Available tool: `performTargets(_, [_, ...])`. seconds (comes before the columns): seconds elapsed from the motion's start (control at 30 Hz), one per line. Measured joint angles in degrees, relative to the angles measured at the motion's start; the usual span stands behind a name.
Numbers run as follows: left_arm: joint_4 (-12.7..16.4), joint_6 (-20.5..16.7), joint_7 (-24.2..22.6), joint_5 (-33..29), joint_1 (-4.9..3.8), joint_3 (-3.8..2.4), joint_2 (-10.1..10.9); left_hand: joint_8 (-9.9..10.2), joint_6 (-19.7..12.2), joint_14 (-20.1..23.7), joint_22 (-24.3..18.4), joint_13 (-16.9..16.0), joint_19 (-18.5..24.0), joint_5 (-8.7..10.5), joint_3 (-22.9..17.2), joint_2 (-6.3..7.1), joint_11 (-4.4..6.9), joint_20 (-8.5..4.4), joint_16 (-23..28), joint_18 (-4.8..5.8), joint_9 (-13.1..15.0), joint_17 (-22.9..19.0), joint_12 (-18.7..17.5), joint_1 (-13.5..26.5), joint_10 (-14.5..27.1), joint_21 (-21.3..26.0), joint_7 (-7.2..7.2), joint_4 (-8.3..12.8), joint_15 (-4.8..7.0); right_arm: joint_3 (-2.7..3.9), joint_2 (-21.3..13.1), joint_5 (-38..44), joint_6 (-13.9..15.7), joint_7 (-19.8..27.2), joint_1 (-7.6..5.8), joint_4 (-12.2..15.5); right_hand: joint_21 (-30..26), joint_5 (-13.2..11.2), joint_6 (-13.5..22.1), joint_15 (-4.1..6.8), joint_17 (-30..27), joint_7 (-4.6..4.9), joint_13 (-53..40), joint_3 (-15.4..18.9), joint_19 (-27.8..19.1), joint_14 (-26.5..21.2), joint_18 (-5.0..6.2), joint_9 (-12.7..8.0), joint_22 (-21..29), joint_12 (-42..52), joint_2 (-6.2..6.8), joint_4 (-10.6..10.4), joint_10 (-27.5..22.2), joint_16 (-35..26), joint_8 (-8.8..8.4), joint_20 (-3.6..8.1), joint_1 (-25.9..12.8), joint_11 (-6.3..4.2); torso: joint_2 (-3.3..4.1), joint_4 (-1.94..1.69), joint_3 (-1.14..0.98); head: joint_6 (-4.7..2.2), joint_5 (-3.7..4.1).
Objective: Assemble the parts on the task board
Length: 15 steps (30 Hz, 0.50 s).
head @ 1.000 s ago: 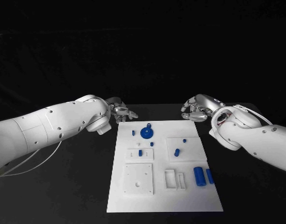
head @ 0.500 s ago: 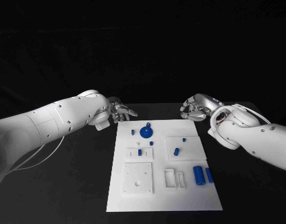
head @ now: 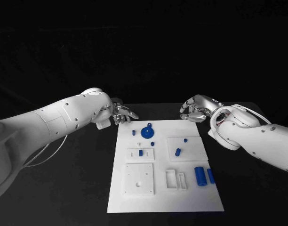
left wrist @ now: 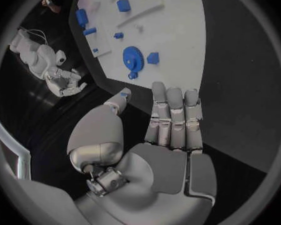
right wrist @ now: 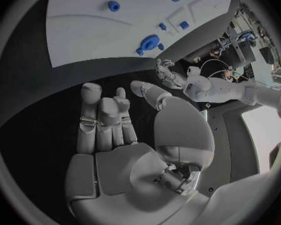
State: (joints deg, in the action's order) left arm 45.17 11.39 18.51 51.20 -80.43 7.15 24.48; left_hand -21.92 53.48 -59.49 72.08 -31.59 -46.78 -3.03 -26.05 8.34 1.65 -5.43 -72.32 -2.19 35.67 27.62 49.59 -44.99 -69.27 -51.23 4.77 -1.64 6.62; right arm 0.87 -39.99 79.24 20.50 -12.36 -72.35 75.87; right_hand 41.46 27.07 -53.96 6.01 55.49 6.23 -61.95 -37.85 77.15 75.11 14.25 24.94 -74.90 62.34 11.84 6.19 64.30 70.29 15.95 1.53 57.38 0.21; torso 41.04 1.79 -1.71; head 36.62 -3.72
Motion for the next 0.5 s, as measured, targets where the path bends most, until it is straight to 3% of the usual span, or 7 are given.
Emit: performTargets(0.5, [-2.8, 5.1, 0.1, -0.2, 0.85, 0.03, -2.0, 0.2, 0.0, 0.3, 0.2, -0.1, 0.4, 0.0, 1.0, -1.33, -0.21, 0.0, 0.0, 0.0, -0.3, 0.1, -0.3, -0.8, 0.2, 0.2, -0.01, 0.1, -0.12, 0.03, 0.3, -0.1, -0.3, 0.0, 0.0, 0.0, 0.0, 0.0, 0.2, 0.0, 0.0, 0.01, 0.0, 0.0, 0.0, 0.0, 0.0, 0.0, 0.0, 0.0, 0.0, 0.0, 0.0, 0.0, 0.0, -0.01, 0.0, 0.0, 0.03, 0.03, -0.04, 0.17, -0.05])
